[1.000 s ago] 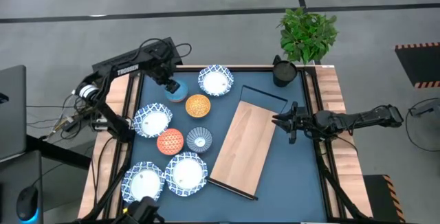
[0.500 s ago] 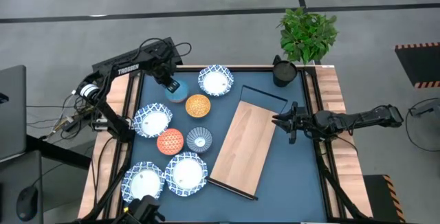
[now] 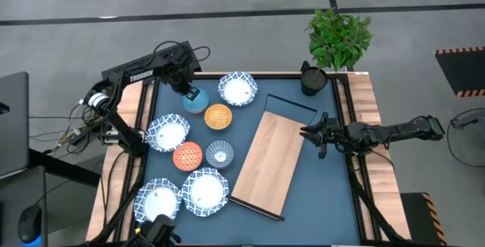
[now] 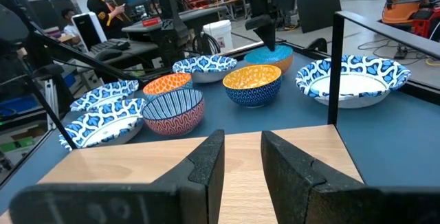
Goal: Place and stack bowls onto a shelf
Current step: Put the light blue patterned bowl on the shelf
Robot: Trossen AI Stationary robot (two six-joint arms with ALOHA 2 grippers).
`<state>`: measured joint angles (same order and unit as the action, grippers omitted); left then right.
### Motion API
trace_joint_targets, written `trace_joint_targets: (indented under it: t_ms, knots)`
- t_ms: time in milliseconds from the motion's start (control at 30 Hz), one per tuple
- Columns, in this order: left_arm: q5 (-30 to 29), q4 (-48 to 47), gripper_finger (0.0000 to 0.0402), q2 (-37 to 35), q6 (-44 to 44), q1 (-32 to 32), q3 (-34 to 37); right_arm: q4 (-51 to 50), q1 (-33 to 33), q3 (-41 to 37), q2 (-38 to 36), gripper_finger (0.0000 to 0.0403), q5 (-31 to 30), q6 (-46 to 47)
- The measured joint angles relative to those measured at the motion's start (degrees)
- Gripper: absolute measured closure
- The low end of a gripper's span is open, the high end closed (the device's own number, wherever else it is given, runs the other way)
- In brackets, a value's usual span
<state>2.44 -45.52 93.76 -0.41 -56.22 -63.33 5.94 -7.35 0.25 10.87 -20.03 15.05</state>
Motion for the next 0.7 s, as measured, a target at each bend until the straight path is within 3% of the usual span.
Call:
trace_joint_targets:
  t_ms: [467, 700]
  knots:
    - [0.40, -11.71, 0.0401, 0.00, -1.17, -0.03, -12.29, -1.16, 0.00, 0.02, -0.02, 0.0280, 0.02, -0.05]
    - [9.76, -15.52, 0.0401, -2.61, -3.40, 2.11, -19.08, -1.16, 0.02, 0.02, -0.02, 0.0280, 0.02, 0.00]
